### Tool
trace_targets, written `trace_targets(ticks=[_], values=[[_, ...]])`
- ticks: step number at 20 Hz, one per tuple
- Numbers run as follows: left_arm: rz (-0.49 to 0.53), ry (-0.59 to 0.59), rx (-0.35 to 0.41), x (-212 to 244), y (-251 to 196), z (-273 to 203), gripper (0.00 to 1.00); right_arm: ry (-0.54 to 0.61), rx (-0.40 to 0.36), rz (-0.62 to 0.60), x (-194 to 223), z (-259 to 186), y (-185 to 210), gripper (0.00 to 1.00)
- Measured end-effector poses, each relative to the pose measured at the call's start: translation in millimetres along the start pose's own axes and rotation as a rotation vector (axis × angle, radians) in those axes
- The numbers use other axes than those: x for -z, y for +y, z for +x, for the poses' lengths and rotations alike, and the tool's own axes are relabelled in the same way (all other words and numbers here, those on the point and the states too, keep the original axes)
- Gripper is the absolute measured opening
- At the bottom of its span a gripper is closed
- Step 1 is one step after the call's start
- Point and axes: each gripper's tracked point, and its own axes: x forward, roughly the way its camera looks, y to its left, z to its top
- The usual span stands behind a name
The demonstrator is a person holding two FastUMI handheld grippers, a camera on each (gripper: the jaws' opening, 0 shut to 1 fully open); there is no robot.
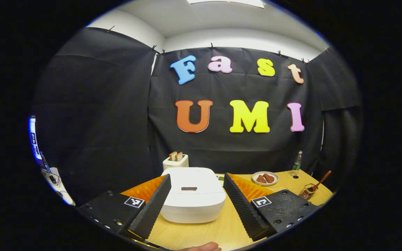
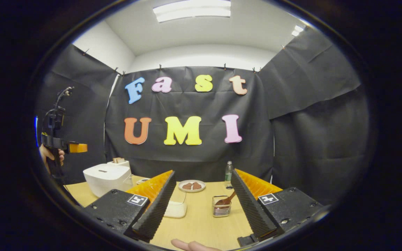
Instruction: Close the left gripper, press the button to open the rice cooker; take a wooden spoon from the chopstick holder with the right hand, scoop a spoonful of rice and pour it into the rice cooker, then put the wooden spoon back into the chopstick holder.
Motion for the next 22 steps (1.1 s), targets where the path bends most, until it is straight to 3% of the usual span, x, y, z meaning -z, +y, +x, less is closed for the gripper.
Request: trace_targets(ticks=[4,5,7,12,15,20,22], values=[[0.007,-0.024,0.045,-3,-15,-40,0.94,0.017,0.035,0.001,-4,6,5,1.00],[0.014,-0.028,0.062,-1,-22,-51,0.94,0.018,0.025,0.011,-5,6,10,0.96],[0.039,-0.036,0.092,4,-34,-72,0.94,0.007,0.000,0.047,-12,4,20,0.99],[0.028,-0.063,0.093,14,-44,-111,0.94,0.014,-0.040,0.044,-9,-4,34,0.96],[-0.001,-0.075,0.113,17,-52,-121,0.94,0.020,-0.058,0.054,-7,-12,40,1.00],[0.000,-0.055,0.110,34,-44,-120,0.94,0.048,-0.071,0.038,2,-20,42,0.96],[-0.008,-0.056,0.109,33,-42,-120,0.94,0.039,-0.051,0.047,0,-20,36,0.99]])
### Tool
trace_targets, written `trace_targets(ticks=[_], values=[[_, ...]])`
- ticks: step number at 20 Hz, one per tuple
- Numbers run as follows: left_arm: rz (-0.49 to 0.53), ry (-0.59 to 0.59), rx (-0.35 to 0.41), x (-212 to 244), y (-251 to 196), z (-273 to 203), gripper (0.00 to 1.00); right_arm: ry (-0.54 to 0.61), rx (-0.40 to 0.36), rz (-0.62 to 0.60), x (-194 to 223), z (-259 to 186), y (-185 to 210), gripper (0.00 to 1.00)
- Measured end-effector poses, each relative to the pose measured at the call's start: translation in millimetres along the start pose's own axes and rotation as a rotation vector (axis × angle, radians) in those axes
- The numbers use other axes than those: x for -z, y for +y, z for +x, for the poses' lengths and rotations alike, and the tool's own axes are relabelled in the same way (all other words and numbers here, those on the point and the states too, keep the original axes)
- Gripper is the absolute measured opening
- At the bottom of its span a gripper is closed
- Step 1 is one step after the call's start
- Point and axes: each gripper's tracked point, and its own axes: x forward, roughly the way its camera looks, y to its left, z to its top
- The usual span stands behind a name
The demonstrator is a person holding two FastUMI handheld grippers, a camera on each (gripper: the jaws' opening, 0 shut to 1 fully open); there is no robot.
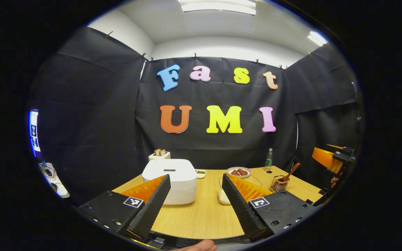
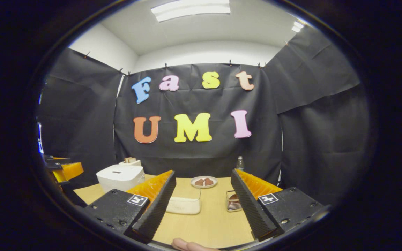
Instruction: Close the left gripper, press the button to open the rice cooker; take a wooden spoon from the chopstick holder with the right hand, scoop a spoonful of rice and pour it into the rice cooker, then put the wooden spoon back into the chopstick holder.
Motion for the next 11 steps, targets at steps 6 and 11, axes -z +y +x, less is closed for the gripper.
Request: trace_targets(ticks=[6,11], values=[[0.006,-0.020,0.014,-2,-1,-3,0.94,0.027,-0.017,0.014,7,3,7,0.96],[0.020,0.002,0.034,6,-6,-3,0.94,0.028,-0.052,0.033,9,3,14,0.96]])
